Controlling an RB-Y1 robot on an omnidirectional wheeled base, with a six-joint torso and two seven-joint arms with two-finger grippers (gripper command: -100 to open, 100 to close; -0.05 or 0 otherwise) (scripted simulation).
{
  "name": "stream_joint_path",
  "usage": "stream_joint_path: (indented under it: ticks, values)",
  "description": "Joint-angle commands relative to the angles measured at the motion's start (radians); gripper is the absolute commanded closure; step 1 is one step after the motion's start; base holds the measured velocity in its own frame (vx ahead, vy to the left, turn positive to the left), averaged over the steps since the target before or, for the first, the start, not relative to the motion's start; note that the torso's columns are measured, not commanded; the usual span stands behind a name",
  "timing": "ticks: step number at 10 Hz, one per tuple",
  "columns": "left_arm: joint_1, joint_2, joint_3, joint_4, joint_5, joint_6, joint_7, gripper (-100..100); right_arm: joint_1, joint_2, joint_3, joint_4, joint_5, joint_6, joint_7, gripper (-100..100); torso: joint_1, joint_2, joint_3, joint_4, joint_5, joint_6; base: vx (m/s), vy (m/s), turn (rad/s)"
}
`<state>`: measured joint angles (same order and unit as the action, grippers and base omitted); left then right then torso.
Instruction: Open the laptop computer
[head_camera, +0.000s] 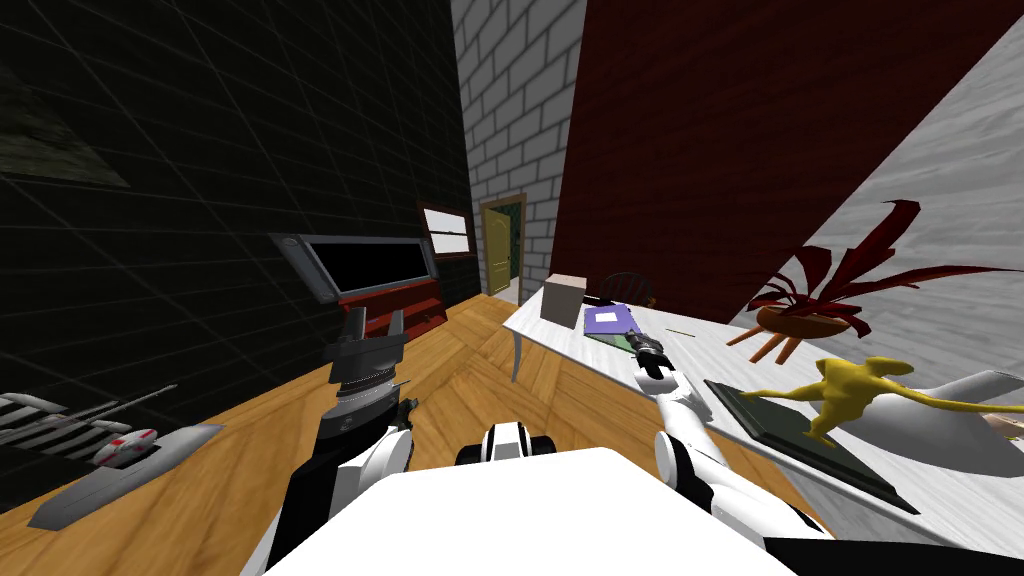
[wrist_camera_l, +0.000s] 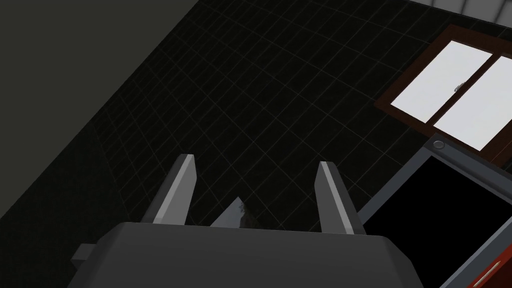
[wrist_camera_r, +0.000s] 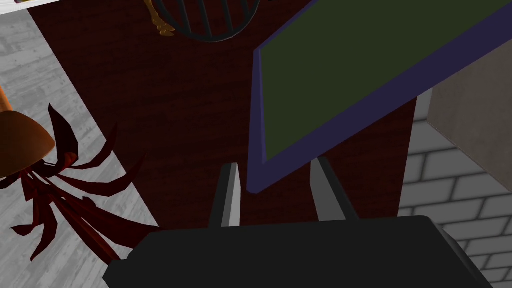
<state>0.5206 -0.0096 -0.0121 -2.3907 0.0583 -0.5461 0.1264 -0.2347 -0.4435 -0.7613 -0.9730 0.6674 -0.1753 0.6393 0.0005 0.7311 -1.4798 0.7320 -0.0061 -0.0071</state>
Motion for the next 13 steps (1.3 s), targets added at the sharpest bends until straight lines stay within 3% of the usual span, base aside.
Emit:
stream_joint_path:
  ticks: [1,6,7,8,13]
  values:
    - [0.0,0.0,0.0,0.0,0.0,0.0,0.0,0,-0.028,-0.039,0.025,0.009,-0.004,0.049,-0.017,-100,0.001,0.002,0.001,0.003,0.004,0.003,-0.082,0.004,0.06]
    - [0.0,0.0,0.0,0.0,0.0,0.0,0.0,0,-0.093,-0.131,0.084,0.03,-0.012,0.164,-0.057,-100,-0.001,0.008,0.004,0.006,0.006,0.007,-0.087,0.013,0.07]
    - [0.0,0.0,0.0,0.0,0.0,0.0,0.0,0,-0.082,-0.114,0.077,0.021,-0.01,0.147,-0.052,-100,-0.001,0.008,0.004,0.006,0.006,0.007,-0.052,0.002,0.024]
    - [0.0,0.0,0.0,0.0,0.0,0.0,0.0,0,-0.084,-0.116,0.078,0.022,-0.01,0.152,-0.052,0,-0.001,0.005,0.003,0.005,0.006,0.008,-0.011,0.001,-0.006]
    - [0.0,0.0,0.0,0.0,0.0,0.0,0.0,0,-0.084,-0.115,0.077,0.022,-0.01,0.152,-0.052,0,0.0,0.007,0.004,0.006,0.006,0.007,-0.001,0.0,0.0]
